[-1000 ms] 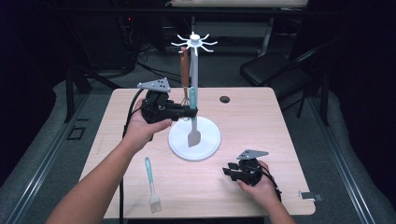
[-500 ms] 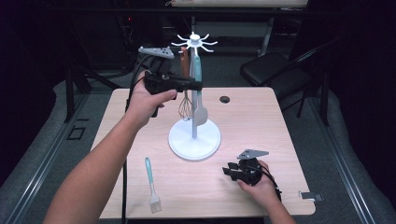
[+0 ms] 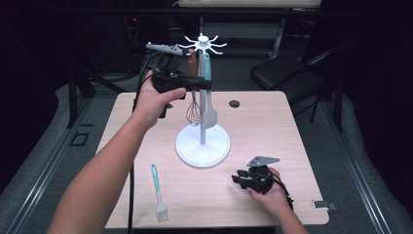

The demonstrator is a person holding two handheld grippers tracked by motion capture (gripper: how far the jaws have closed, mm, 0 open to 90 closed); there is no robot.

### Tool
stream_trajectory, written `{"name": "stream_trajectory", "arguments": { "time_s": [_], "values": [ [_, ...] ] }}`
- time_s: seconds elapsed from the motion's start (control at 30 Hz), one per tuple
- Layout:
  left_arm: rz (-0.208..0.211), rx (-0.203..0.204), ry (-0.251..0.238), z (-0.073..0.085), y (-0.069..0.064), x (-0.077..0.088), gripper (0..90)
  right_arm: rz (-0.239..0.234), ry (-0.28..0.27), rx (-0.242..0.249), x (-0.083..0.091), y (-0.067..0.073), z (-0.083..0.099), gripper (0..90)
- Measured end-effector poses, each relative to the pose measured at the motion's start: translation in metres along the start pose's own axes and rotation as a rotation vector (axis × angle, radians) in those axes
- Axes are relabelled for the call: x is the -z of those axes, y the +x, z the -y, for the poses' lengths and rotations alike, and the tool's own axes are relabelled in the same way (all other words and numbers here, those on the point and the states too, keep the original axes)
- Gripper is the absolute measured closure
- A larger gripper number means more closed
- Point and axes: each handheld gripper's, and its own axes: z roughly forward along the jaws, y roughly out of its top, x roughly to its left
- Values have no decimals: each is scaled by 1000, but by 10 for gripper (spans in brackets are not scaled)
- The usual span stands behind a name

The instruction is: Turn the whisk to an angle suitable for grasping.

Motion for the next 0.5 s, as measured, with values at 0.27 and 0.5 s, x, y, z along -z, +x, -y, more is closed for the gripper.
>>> {"name": "stream_trajectory", "arguments": {
  "time_s": [0.27, 0.5],
  "values": [
    [-25, 46, -13, 6, 11, -3, 839, 4, 12, 7, 0, 1, 0, 643],
    [-30, 51, -18, 7, 10, -4, 825, 4, 11, 3, 1, 1, 0, 644]
  ]
}}
